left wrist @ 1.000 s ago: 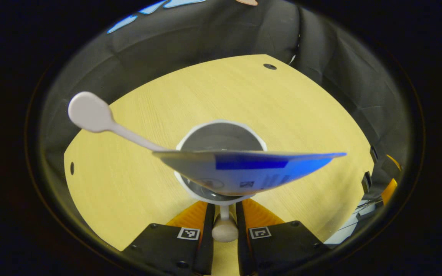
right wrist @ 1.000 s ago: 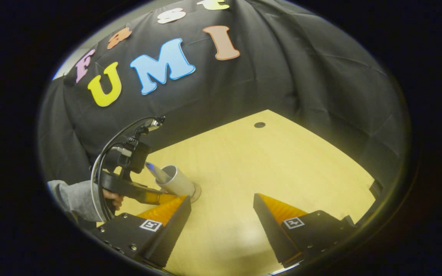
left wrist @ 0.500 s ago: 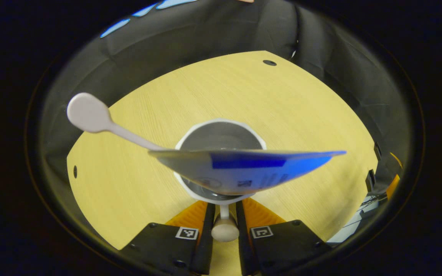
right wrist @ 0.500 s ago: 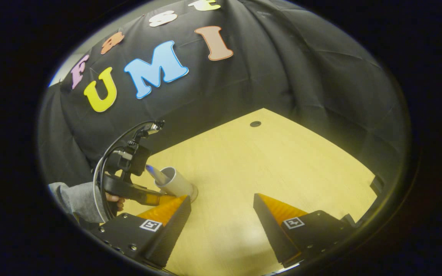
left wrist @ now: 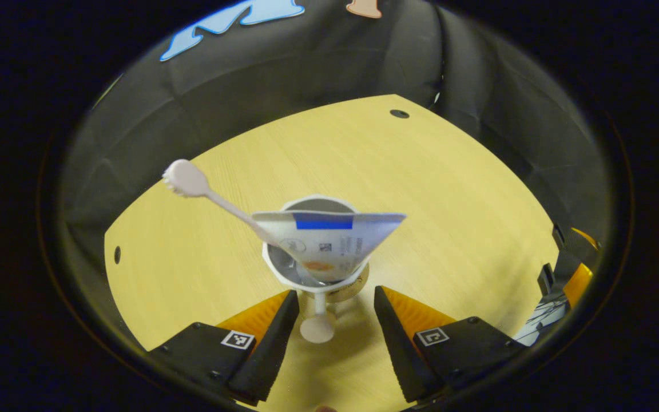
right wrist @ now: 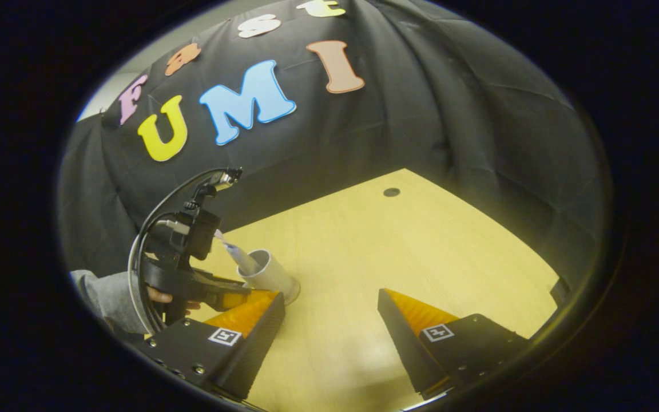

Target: Put the toothbrush and toothpaste on the desktop into the cup, then pick up the cup and place it on the coaster on the desktop.

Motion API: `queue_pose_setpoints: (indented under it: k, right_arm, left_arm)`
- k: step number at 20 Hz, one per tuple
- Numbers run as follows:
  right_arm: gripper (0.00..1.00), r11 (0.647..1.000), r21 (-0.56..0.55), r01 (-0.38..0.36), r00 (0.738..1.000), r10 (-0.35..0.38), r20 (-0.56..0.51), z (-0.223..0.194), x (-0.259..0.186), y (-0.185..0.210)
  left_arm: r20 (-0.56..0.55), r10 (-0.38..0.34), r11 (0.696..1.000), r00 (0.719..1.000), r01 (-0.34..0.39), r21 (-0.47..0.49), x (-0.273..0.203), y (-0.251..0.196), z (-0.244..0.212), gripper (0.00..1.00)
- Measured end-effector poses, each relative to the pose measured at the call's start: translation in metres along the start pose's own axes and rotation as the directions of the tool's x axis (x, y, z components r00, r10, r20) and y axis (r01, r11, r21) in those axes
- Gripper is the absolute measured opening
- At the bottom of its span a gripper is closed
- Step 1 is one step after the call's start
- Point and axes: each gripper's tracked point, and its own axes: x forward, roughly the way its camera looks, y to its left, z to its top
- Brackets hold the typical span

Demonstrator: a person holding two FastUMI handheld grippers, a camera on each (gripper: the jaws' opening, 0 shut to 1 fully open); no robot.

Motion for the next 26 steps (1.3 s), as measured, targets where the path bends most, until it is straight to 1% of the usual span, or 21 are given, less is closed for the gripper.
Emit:
queue_pose_setpoints:
  k: [1, 2, 3, 5, 6, 9, 10, 11, 12, 14, 15, 16, 17, 18, 19, 20, 21, 23, 24, 25, 26]
  right_arm:
    - [0.98, 1.000, -0.014, -0.011, 1.000, 0.011, 0.006, 0.004, 0.000, 0.002]
    - [0.98, 0.999, -0.029, -0.025, 1.000, 0.025, 0.014, 0.010, 0.001, 0.004]
    - [0.98, 0.998, -0.043, -0.038, 0.999, 0.039, 0.024, 0.016, 0.001, 0.006]
    - [0.98, 0.995, -0.069, -0.068, 0.997, 0.070, 0.040, 0.026, 0.001, 0.012]
    - [0.98, 0.993, -0.083, -0.085, 0.995, 0.089, 0.048, 0.031, 0.001, 0.015]
    - [0.98, 0.985, -0.121, -0.124, 0.989, 0.132, 0.067, 0.043, -0.001, 0.024]
    - [0.98, 0.982, -0.131, -0.136, 0.986, 0.147, 0.075, 0.046, -0.002, 0.028]
    - [0.98, 0.980, -0.138, -0.147, 0.984, 0.159, 0.082, 0.049, -0.004, 0.031]
    - [0.98, 0.977, -0.144, -0.155, 0.981, 0.169, 0.092, 0.052, -0.005, 0.034]
    - [0.98, 0.973, -0.161, -0.165, 0.977, 0.184, 0.110, 0.059, -0.005, 0.040]
    - [0.98, 0.971, -0.173, -0.167, 0.975, 0.189, 0.121, 0.063, -0.007, 0.044]
    - [0.98, 0.969, -0.184, -0.167, 0.973, 0.193, 0.130, 0.065, -0.008, 0.046]
    - [0.98, 0.967, -0.192, -0.166, 0.971, 0.195, 0.140, 0.067, -0.010, 0.049]
    - [0.98, 0.966, -0.199, -0.167, 0.968, 0.199, 0.151, 0.069, -0.012, 0.053]
    - [0.96, 0.964, -0.207, -0.166, 0.966, 0.201, 0.162, 0.071, -0.014, 0.056]
    - [0.98, 0.963, -0.216, -0.161, 0.964, 0.200, 0.173, 0.072, -0.014, 0.059]
    - [0.98, 0.962, -0.228, -0.150, 0.963, 0.195, 0.186, 0.075, -0.016, 0.061]
    - [0.98, 0.960, -0.247, -0.134, 0.960, 0.188, 0.208, 0.077, -0.016, 0.066]
    - [0.98, 0.958, -0.256, -0.129, 0.958, 0.187, 0.218, 0.076, -0.017, 0.070]
    - [0.96, 0.956, -0.267, -0.119, 0.956, 0.183, 0.229, 0.076, -0.017, 0.072]
    - [0.98, 0.954, -0.281, -0.104, 0.955, 0.175, 0.239, 0.076, -0.016, 0.072]
  left_arm:
    - [0.026, 0.009, 1.000, 1.000, -0.008, -0.013, -0.005, 0.000, 0.001, 1.00]
    - [0.054, 0.019, 0.999, 0.998, -0.017, -0.027, -0.012, -0.001, 0.002, 0.94]
    - [0.086, 0.033, 0.999, 0.996, -0.029, -0.045, -0.022, -0.001, 0.002, 1.00]
    - [0.156, 0.059, 0.995, 0.986, -0.044, -0.094, -0.039, -0.001, 0.005, 1.00]
    - [0.195, 0.071, 0.991, 0.978, -0.047, -0.122, -0.049, -0.002, 0.006, 0.94]
    - [0.326, 0.124, 0.978, 0.937, -0.060, -0.200, -0.085, 0.001, 0.012, 0.94]
    - [0.371, 0.149, 0.972, 0.916, -0.068, -0.223, -0.100, 0.004, 0.013, 1.00]
    - [0.415, 0.175, 0.967, 0.893, -0.076, -0.243, -0.113, 0.008, 0.015, 0.94]
    - [0.462, 0.203, 0.962, 0.864, -0.088, -0.258, -0.122, 0.004, 0.019, 0.94]
    - [0.546, 0.255, 0.953, 0.798, -0.112, -0.282, -0.156, 0.017, 0.019, 0.94]
    - [0.582, 0.280, 0.948, 0.763, -0.125, -0.291, -0.172, 0.022, 0.023, 1.00]
    - [0.615, 0.301, 0.944, 0.729, -0.136, -0.301, -0.186, 0.026, 0.027, 0.94]
    - [0.642, 0.320, 0.939, 0.697, -0.145, -0.311, -0.201, 0.030, 0.028, 0.94]
    - [0.666, 0.332, 0.937, 0.668, -0.150, -0.317, -0.201, 0.026, 0.023, 0.94]
    - [0.688, 0.344, 0.934, 0.639, -0.155, -0.323, -0.211, 0.030, 0.023, 1.00]
    - [0.708, 0.353, 0.932, 0.611, -0.160, -0.326, -0.220, 0.033, 0.023, 0.94]
    - [0.724, 0.363, 0.929, 0.586, -0.167, -0.331, -0.230, 0.036, 0.023, 0.94]
    - [0.742, 0.379, 0.924, 0.553, -0.185, -0.334, -0.243, 0.040, 0.022, 0.93]
    - [0.746, 0.382, 0.923, 0.545, -0.190, -0.334, -0.246, 0.042, 0.021, 1.00]
    - [0.752, 0.380, 0.924, 0.538, -0.191, -0.331, -0.246, 0.044, 0.019, 0.93]
    - [0.755, 0.378, 0.925, 0.536, -0.191, -0.328, -0.254, 0.044, 0.023, 0.94]
